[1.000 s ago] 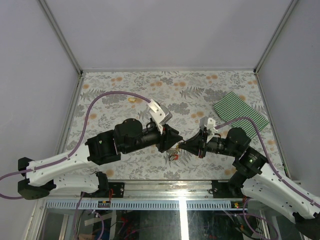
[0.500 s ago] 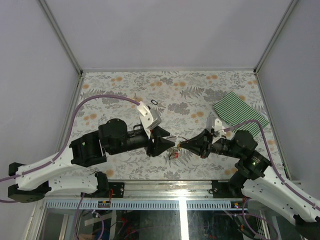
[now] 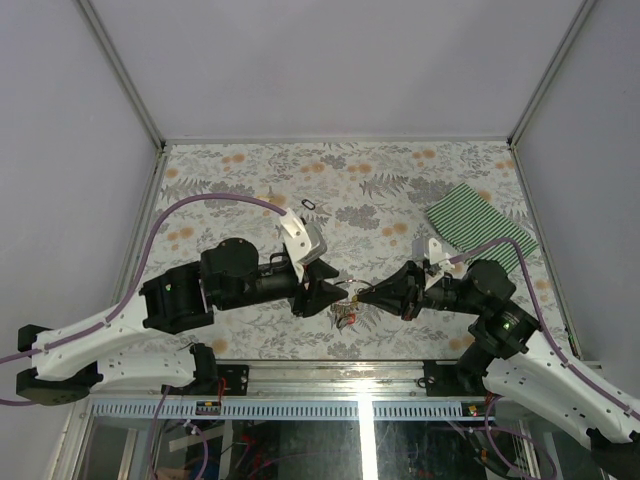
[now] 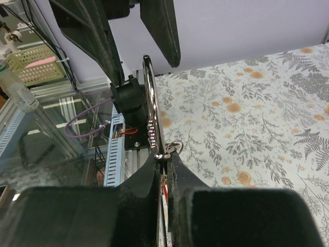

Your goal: Put the keys on the keyring

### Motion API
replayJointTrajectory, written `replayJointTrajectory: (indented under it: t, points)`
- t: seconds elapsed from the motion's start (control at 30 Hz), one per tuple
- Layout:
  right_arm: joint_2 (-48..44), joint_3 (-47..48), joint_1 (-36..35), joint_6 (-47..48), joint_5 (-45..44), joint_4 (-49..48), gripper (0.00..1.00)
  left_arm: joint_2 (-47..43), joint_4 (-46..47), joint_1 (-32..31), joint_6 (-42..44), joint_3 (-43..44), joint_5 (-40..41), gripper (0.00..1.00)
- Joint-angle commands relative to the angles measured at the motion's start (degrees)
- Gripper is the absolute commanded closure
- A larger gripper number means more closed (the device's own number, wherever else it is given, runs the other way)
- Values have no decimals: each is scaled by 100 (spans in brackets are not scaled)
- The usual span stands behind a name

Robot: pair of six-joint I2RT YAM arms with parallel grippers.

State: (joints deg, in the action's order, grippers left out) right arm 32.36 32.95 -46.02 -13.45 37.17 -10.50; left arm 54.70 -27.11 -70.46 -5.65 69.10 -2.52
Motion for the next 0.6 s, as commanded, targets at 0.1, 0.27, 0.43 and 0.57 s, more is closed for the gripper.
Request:
replayJointTrajectory:
  t: [0.1,0.27,0.43,0.57]
  points:
    - [-45,264,-20,-394,45,-1059,100,77,171,-3,89,-2,-348,69]
    - [-24,250,-21,-460,5,-1172,100,150,180,0,83,17,-430,90]
    - [-69,336,-21,-170,-127,-712,88,162,178,1,113,113,-354,100]
    - [-169,606,-21,403,-350,300,65,163,77,-3,147,182,-188,100]
